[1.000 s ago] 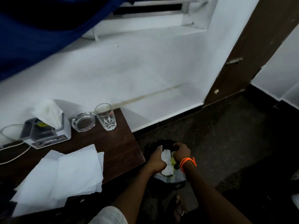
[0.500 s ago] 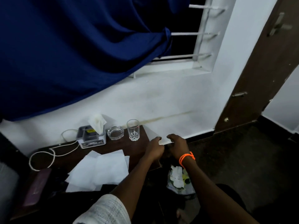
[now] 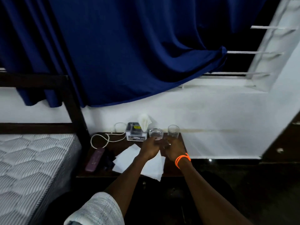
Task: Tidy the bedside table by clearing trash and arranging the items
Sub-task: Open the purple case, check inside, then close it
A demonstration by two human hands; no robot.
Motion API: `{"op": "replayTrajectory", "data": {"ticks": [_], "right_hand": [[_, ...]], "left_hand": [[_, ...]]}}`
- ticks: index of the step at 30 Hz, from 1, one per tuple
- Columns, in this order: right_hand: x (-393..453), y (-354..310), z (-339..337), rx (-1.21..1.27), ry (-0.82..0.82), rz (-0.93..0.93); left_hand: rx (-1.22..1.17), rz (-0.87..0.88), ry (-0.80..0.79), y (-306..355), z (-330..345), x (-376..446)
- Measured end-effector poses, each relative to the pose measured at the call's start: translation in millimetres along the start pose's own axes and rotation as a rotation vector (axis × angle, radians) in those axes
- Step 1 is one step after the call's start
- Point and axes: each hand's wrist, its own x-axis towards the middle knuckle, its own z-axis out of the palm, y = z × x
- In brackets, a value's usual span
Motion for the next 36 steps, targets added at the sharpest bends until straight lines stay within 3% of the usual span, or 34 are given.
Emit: {"op": "replayTrajectory", "data": {"ticks": [10, 15, 18, 21, 27, 32, 36], "right_hand": [[29, -85, 100, 0.027, -0.091, -0.145], [27, -118, 151, 0.055, -0.197, -0.199], [30, -128, 177, 0.087, -0.25, -0.21], [40, -133, 203, 0.108, -0.305, -0.191], [59, -142, 238, 0.102, -0.413, -0.194], [72, -150, 261, 0.031, -0.468, -0.275], [72, -155, 265, 0.027, -0.509, -0.334]], "left_hand": [[0.005, -0.07, 0.145, -76, -112, -31], [0.029, -0.245, 0.209, -127, -146, -41], [0.15, -0.325, 0.235, -170, -155, -37], [0.229, -0.273, 0.32, -195, -160, -35], [0.233, -0.351, 0.477, -245, -155, -26], [0.281, -0.399, 0.371, -258, -153, -23], [0.259, -0.397, 0.384, -269, -152, -21]]}}
